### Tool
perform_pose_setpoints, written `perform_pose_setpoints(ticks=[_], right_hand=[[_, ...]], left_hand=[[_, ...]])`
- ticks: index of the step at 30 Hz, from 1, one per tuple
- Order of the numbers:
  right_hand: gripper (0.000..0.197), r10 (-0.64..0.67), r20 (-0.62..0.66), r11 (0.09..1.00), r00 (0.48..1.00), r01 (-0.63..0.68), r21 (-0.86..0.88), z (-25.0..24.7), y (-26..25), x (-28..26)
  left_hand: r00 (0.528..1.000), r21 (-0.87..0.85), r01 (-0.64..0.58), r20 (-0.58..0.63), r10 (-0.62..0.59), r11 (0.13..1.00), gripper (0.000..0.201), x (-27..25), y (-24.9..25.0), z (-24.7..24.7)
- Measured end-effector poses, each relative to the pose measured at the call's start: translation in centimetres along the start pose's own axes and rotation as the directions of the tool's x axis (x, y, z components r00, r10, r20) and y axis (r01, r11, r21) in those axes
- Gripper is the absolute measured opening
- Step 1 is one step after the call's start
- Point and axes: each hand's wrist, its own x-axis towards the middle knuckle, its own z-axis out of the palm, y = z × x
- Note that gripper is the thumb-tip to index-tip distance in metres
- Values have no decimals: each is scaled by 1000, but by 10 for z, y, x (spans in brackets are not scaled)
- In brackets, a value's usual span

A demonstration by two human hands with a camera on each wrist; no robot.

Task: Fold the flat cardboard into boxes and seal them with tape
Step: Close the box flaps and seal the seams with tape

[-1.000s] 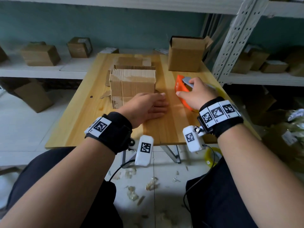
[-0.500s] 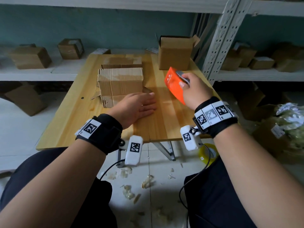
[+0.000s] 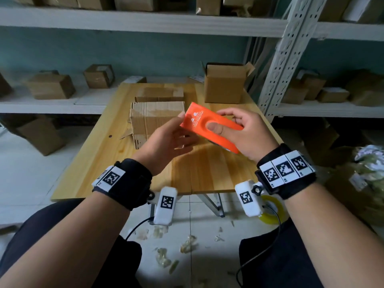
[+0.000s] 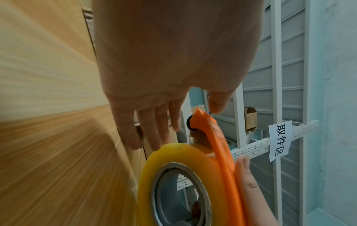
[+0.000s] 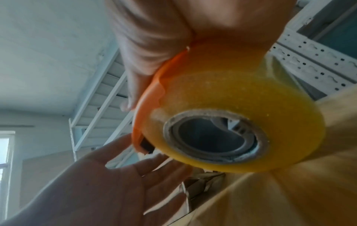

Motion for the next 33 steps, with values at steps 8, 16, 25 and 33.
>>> perform_pose_setpoints(ticks=[8, 16, 25, 33], right_hand=[[35, -68, 72, 997, 995, 66, 34, 10, 1, 2], [57, -96, 54, 994, 994, 98, -44, 19, 4, 6], [60, -111, 59, 994, 992, 112, -11, 24, 3, 14], [50, -122, 79, 992, 989, 120, 27, 24, 7, 17]], left_hand=[[983, 17, -165, -76, 166, 986, 45, -7, 6, -9], [989, 64, -142, -37, 145, 988, 50, -21, 9, -15], [982, 11, -162, -100, 163, 987, 50, -25, 8, -17], [992, -76, -103, -87, 96, 992, 30, -18, 6, -20]])
